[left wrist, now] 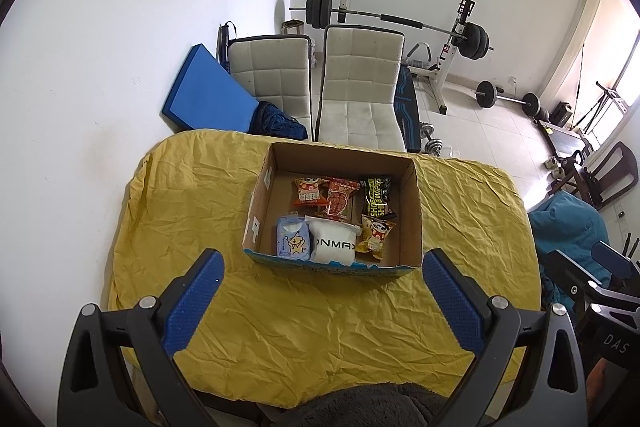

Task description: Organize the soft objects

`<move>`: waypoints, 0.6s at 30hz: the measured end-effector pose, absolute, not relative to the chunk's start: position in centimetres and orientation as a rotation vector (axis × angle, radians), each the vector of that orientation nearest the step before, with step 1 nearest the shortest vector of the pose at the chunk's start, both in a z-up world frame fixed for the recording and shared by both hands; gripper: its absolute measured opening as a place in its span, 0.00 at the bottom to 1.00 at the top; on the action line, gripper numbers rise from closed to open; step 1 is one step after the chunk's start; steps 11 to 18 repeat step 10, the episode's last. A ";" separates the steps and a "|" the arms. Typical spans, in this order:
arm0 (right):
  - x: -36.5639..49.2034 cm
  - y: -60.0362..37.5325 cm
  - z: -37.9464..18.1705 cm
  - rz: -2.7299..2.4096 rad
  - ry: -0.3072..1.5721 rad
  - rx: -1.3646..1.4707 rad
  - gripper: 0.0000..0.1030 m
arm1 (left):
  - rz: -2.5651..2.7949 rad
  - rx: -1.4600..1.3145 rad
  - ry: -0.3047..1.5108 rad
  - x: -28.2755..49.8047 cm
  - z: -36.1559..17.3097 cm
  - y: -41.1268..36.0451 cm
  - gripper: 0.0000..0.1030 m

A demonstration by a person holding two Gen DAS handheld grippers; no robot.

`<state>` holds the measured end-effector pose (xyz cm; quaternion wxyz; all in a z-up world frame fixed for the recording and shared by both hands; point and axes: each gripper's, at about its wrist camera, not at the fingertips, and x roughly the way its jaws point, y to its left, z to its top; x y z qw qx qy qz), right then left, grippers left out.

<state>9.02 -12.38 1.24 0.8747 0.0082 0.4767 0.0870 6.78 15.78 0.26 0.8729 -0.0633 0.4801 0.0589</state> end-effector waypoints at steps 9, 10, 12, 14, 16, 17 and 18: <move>9.1 -12.5 1.2 0.182 0.998 0.020 1.00 | 0.118 -0.113 1.005 6.9 0.2 15.5 0.99; 9.1 -12.5 1.2 0.180 0.996 0.019 1.00 | 0.120 -0.115 1.003 6.9 0.2 15.5 0.99; 9.1 -12.5 1.2 0.180 0.996 0.019 1.00 | 0.120 -0.115 1.003 6.9 0.2 15.5 0.99; 9.1 -12.5 1.2 0.180 0.996 0.019 1.00 | 0.120 -0.115 1.003 6.9 0.2 15.5 0.99; 9.1 -12.5 1.2 0.180 0.996 0.019 1.00 | 0.120 -0.115 1.003 6.9 0.2 15.5 0.99; 9.1 -12.5 1.2 0.180 0.996 0.019 1.00 | 0.120 -0.115 1.003 6.9 0.2 15.5 0.99; 9.1 -12.5 1.2 0.180 0.996 0.019 1.00 | 0.120 -0.115 1.003 6.9 0.2 15.5 0.99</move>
